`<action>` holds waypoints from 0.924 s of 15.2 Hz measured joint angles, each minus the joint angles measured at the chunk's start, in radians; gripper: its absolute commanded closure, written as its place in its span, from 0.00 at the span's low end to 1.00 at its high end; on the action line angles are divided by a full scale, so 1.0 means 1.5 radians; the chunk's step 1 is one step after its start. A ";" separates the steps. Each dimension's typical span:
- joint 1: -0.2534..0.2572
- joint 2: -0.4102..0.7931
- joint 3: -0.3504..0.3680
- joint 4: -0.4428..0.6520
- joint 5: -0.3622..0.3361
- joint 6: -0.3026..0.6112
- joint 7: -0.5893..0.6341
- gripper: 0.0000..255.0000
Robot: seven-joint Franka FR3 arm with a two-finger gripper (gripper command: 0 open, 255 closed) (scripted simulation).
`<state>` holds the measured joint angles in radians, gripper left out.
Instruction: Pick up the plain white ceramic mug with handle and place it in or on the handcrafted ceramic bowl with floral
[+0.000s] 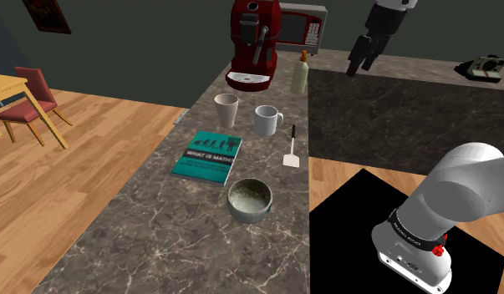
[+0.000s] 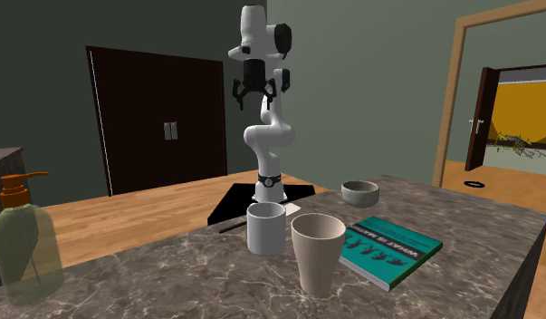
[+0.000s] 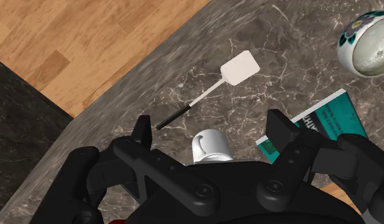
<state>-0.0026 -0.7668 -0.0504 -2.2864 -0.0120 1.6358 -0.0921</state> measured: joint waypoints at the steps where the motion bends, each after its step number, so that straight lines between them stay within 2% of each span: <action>1: 0.000 0.000 0.000 0.000 0.000 0.000 0.000 0.00; 6: 0.008 0.078 0.016 0.002 0.009 0.063 0.017 0.00; 14: 0.023 0.255 0.047 0.038 0.020 0.183 0.053 0.00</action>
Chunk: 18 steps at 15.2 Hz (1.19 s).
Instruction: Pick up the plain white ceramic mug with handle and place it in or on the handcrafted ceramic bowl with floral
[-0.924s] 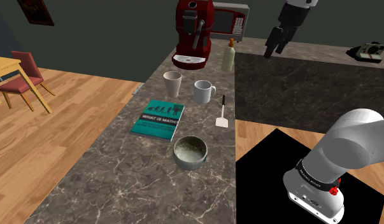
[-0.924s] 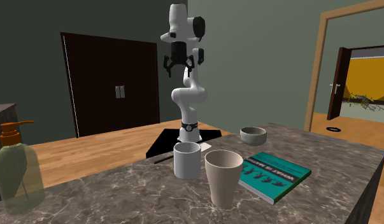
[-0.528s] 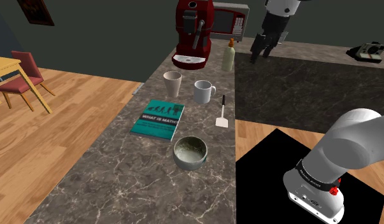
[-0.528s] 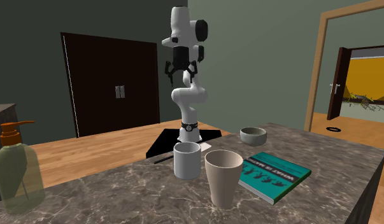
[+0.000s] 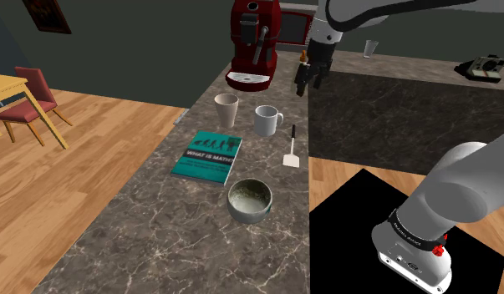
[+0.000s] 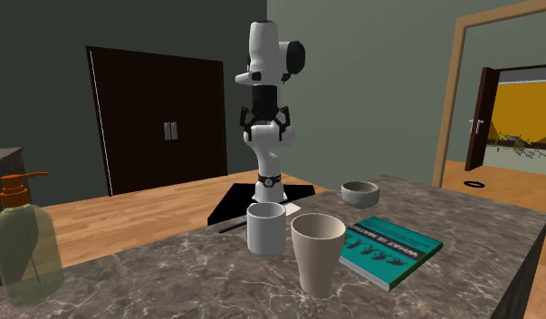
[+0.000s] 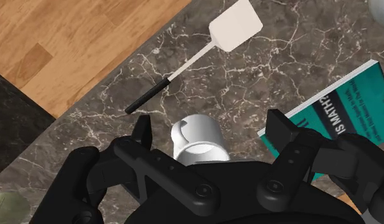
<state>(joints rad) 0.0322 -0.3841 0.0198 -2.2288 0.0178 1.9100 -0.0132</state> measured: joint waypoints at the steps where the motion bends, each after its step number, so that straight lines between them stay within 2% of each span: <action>1: 0.002 0.025 0.003 0.011 0.000 0.012 0.004 0.00; 7: 0.010 0.176 0.020 0.080 -0.003 0.077 0.027 0.00; 12: 0.019 0.295 0.030 0.155 -0.011 0.107 0.048 0.00; 16: 0.028 0.406 0.036 0.246 -0.020 0.115 0.065 0.00; 18: 0.031 0.431 0.036 0.255 -0.022 0.129 0.068 0.00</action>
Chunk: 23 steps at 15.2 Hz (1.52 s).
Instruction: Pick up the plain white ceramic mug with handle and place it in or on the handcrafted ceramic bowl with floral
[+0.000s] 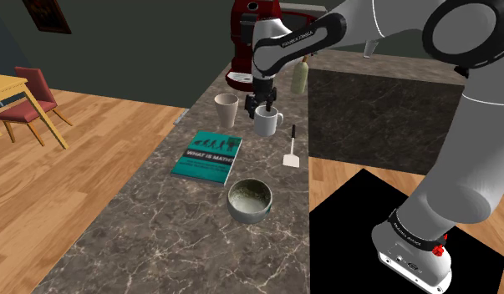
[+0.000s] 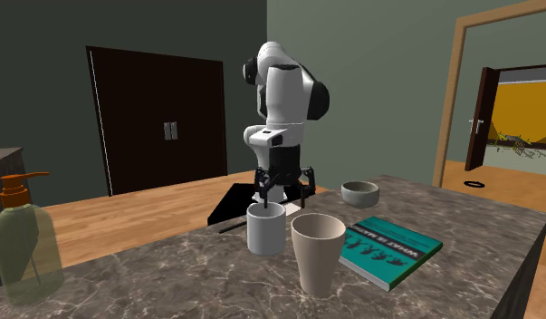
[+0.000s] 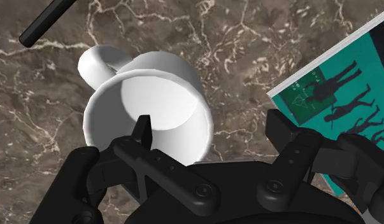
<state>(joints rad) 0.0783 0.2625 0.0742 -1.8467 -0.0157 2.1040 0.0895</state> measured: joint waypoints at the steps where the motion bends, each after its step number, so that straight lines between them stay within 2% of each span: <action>1: 0.000 0.007 0.000 0.000 -0.001 0.007 0.001 0.00; 6: 0.001 0.028 -0.001 -0.015 -0.003 0.042 0.002 0.00; 13: 0.001 0.030 -0.001 -0.019 -0.003 0.049 0.002 0.00; 14: 0.001 0.030 -0.001 -0.019 -0.003 0.049 0.002 1.00; 23: 0.001 0.030 -0.001 -0.019 -0.003 0.049 0.002 1.00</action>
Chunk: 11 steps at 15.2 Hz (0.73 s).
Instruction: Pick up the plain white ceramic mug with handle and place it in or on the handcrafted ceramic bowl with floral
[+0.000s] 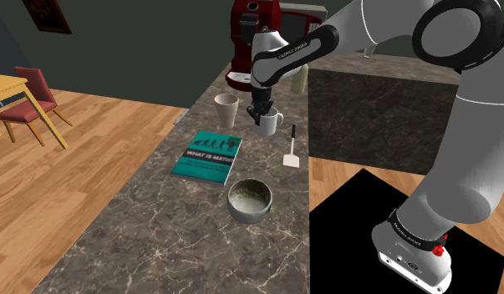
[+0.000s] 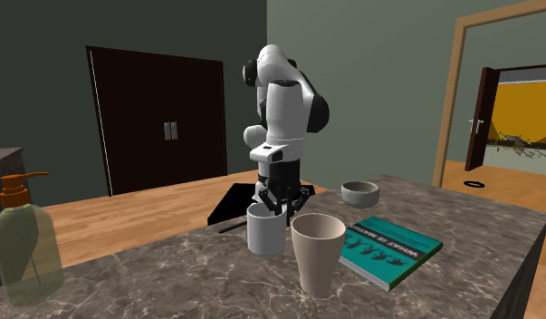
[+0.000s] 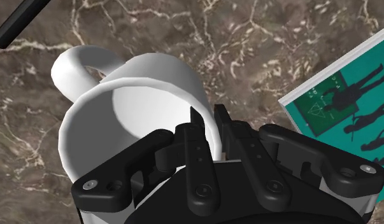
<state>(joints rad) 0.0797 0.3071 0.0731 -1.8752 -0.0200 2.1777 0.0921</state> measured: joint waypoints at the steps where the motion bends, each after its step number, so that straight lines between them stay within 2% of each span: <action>1: 0.000 0.000 0.000 0.000 0.000 0.000 0.000 1.00; 11: 0.000 -0.034 0.001 0.035 0.003 -0.070 -0.001 1.00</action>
<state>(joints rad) 0.0793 0.2560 0.0751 -1.8220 -0.0152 2.0723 0.0908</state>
